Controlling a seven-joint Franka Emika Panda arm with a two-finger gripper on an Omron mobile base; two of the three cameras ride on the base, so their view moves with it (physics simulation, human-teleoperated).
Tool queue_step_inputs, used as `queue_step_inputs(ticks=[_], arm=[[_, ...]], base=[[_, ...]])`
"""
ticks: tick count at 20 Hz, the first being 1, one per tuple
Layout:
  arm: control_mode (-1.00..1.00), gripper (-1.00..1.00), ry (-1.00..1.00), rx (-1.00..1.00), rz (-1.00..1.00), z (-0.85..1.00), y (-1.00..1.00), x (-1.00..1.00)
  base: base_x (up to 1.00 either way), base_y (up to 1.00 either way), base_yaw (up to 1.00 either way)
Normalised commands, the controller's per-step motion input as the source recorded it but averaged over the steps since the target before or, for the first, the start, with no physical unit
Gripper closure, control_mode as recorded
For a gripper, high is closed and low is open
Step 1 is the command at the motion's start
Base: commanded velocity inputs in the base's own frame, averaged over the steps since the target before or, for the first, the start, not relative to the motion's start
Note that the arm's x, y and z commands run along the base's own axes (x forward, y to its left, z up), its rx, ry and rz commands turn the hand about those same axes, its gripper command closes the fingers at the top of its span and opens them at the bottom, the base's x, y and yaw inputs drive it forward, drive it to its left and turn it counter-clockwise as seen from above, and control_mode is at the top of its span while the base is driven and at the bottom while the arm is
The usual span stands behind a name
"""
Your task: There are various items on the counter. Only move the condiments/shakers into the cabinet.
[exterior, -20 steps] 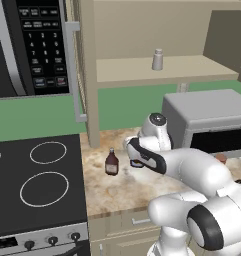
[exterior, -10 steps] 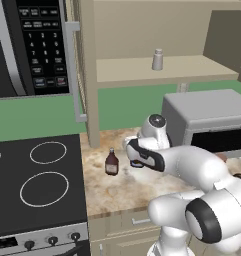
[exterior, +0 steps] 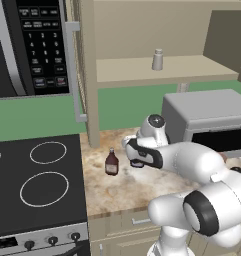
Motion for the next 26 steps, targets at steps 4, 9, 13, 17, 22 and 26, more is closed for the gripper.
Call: queue_step_inputs(ticks=[4, 9, 13, 17, 22, 26], arm=[[-1.00, -1.00, 0.00, 0.00, 0.00, -0.03, 0.00, 0.11], [-1.00, -1.00, 0.00, 0.00, 0.00, -0.01, 0.00, 0.11], [-1.00, -1.00, 0.00, 0.00, 0.00, 0.00, 0.00, 0.03], [-1.00, -1.00, -0.02, 0.00, 0.00, -0.07, 0.00, 0.00], [-1.00, -1.00, 0.00, 0.00, 0.00, -0.01, 0.00, 0.00], [-1.00, 1.00, 0.00, 0.00, 0.00, 0.00, 0.00, 0.00]], base=[[0.00, 0.00, 0.00], [0.00, 0.00, 0.00], [0.00, 0.00, 0.00], [0.00, 0.00, 0.00], [0.00, 0.00, 0.00], [0.00, 0.00, 0.00]])
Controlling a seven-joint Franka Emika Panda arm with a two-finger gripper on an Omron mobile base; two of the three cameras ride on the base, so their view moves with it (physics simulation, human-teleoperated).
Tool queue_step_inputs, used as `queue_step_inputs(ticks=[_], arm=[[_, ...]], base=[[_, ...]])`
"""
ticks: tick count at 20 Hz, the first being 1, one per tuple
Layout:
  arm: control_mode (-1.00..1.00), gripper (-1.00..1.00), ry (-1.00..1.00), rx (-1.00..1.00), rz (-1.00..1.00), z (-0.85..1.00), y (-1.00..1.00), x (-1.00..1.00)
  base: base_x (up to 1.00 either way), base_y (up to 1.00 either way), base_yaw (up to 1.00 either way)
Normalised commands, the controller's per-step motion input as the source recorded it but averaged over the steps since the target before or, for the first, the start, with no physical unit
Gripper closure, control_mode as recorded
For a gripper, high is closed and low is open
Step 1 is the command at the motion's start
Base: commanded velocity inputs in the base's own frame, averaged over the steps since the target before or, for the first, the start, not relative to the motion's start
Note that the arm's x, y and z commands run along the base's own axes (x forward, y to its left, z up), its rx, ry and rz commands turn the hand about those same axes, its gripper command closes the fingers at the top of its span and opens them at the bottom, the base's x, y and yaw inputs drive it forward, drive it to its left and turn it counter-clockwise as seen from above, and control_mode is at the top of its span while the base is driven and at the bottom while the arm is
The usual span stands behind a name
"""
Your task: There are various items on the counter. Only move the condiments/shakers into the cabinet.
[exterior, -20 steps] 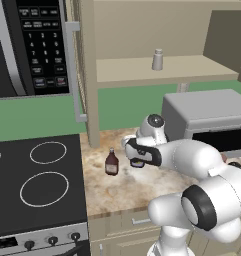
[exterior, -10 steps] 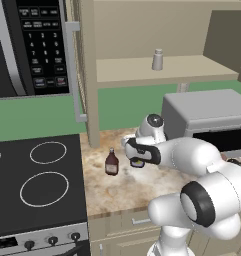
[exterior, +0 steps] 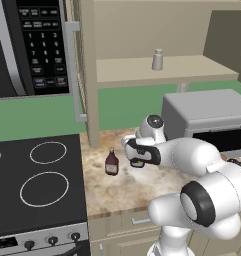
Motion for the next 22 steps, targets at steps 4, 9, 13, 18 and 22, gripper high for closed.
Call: queue_step_inputs(ticks=[4, 9, 13, 18, 22], arm=[[-1.00, 1.00, 0.00, 0.00, 0.00, 0.00, 0.00, 0.00], [-1.00, 1.00, 0.00, 0.00, 0.00, 0.00, 0.00, 0.00], [-1.00, 1.00, 0.00, 0.00, 0.00, 0.03, 0.00, 0.00], [-1.00, 1.00, 0.00, 0.00, -0.02, 0.33, 0.00, 0.00], [-1.00, 1.00, 0.00, 0.00, -0.02, 0.69, 0.00, -0.02]], base=[[0.00, 0.00, 0.00], [0.00, 0.00, 0.00], [0.00, 0.00, 0.00], [0.00, 0.00, 0.00], [0.00, 0.00, 0.00]])
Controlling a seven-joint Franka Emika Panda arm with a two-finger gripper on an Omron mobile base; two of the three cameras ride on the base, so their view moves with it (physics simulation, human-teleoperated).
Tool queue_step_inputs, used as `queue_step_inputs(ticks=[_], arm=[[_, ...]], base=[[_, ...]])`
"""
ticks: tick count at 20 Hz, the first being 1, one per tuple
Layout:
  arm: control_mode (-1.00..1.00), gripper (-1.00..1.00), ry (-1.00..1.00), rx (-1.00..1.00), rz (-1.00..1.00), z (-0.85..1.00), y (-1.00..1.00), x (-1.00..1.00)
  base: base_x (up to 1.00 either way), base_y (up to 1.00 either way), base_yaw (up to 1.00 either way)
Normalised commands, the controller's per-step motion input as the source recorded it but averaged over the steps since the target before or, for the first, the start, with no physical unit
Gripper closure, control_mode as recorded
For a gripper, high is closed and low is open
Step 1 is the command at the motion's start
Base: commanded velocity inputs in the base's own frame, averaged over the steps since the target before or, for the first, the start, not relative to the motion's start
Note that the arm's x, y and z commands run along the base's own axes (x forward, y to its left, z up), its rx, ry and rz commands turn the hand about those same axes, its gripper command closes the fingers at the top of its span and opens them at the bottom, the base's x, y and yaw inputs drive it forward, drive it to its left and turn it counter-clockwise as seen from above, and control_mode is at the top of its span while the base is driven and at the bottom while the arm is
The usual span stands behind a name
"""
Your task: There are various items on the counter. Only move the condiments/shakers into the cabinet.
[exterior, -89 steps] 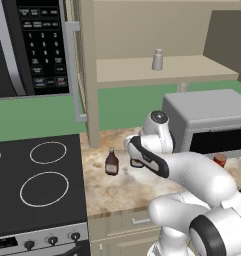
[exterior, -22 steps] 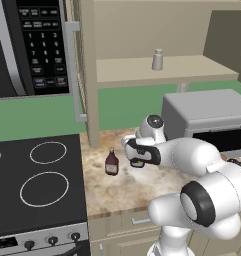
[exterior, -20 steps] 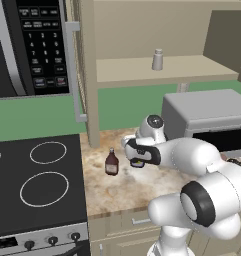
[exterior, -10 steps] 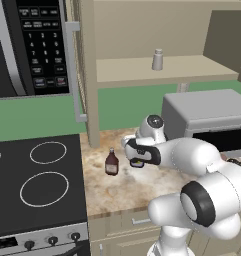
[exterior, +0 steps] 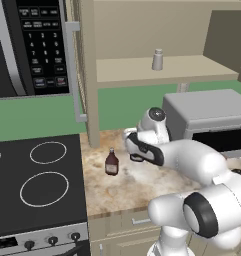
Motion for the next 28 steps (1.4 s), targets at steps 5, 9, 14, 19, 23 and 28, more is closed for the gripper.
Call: queue_step_inputs(ticks=[5, 9, 14, 19, 23, 28], arm=[[-1.00, 1.00, 0.00, 0.00, -0.11, 0.99, 0.00, -0.10], [-1.00, 1.00, 0.00, 0.00, -0.13, 0.94, 0.00, -0.21], [-1.00, 1.00, 0.01, -0.04, -0.18, 0.88, 0.00, -0.01], [-1.00, 1.00, 0.00, -0.01, -0.19, 0.99, -0.02, -0.03], [-1.00, 1.00, 0.01, 0.00, -0.05, 0.99, -0.07, -0.01], [-1.00, 1.00, 0.06, 0.00, 0.00, 0.82, -0.20, -0.32]], base=[[0.00, 0.00, 0.00], [0.00, 0.00, 0.00], [0.00, 0.00, 0.00], [0.00, 0.00, 0.00], [0.00, 0.00, 0.00], [0.00, 0.00, 0.00]])
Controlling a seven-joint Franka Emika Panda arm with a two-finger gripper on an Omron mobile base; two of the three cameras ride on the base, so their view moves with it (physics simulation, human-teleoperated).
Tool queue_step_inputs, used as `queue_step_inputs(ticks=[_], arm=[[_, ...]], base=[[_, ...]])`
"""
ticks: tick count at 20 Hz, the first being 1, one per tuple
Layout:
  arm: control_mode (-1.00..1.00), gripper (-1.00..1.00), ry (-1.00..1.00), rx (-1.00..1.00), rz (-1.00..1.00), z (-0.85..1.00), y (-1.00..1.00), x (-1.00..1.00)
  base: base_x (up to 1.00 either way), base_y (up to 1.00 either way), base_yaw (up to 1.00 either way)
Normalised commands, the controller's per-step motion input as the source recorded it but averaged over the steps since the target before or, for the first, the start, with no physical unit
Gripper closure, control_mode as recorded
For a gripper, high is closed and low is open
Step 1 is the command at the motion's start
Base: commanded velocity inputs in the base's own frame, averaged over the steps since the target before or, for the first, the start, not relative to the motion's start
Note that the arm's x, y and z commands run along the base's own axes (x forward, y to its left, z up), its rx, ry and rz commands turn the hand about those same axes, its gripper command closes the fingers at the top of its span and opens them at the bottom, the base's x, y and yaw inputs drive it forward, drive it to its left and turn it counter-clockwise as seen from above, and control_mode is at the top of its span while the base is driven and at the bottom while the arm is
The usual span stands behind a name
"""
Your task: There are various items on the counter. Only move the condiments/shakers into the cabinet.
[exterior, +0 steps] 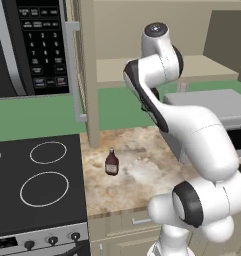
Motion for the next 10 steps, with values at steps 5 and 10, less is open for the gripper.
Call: queue_step_inputs(ticks=[5, 10], arm=[[-1.00, 1.00, -0.17, -0.03, 0.13, 0.68, -0.09, -0.60], [-1.00, 1.00, -0.40, 0.00, 0.17, 0.44, -0.05, -0.45]], base=[[0.00, 0.00, 0.00], [0.00, 0.00, 0.00]])
